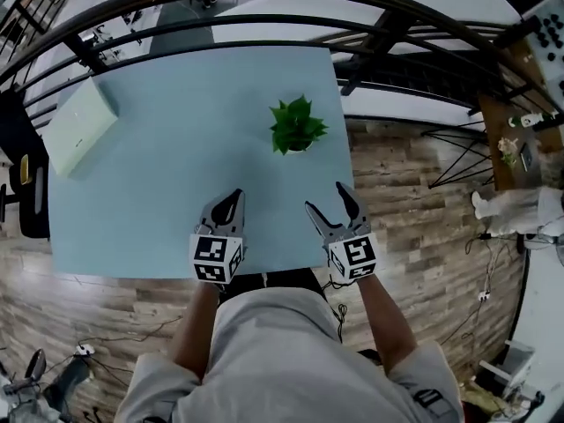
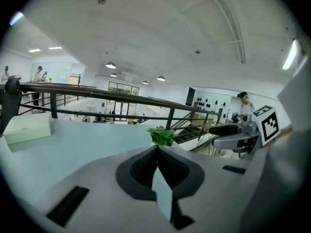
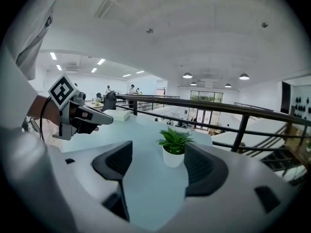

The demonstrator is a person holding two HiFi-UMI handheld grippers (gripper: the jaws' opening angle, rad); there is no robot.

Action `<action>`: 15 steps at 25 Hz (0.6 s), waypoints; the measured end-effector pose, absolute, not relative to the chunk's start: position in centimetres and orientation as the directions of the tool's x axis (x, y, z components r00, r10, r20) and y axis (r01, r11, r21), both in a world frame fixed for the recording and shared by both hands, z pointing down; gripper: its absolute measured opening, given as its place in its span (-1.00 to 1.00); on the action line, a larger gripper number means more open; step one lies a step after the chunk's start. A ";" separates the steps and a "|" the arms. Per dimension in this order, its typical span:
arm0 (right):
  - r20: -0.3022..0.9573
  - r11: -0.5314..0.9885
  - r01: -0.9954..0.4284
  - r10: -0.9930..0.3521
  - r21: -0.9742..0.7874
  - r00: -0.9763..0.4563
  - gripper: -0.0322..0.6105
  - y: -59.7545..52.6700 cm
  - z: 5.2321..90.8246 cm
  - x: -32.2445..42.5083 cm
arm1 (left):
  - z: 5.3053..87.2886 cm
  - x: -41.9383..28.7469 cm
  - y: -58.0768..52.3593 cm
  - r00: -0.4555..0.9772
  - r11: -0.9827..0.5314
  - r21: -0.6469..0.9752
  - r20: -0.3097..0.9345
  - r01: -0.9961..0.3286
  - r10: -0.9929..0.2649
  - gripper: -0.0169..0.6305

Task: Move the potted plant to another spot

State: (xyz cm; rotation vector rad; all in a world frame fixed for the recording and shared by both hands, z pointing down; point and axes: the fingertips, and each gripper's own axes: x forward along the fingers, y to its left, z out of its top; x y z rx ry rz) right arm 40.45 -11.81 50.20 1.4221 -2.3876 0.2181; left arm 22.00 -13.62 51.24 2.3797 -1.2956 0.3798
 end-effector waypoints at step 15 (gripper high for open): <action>0.432 0.704 -0.710 -0.640 -0.001 -0.635 0.52 -22.9 59.8 42.2 | 58.3 24.5 -15.6 0.320 -0.240 0.214 0.555 -0.947 -0.768 -0.91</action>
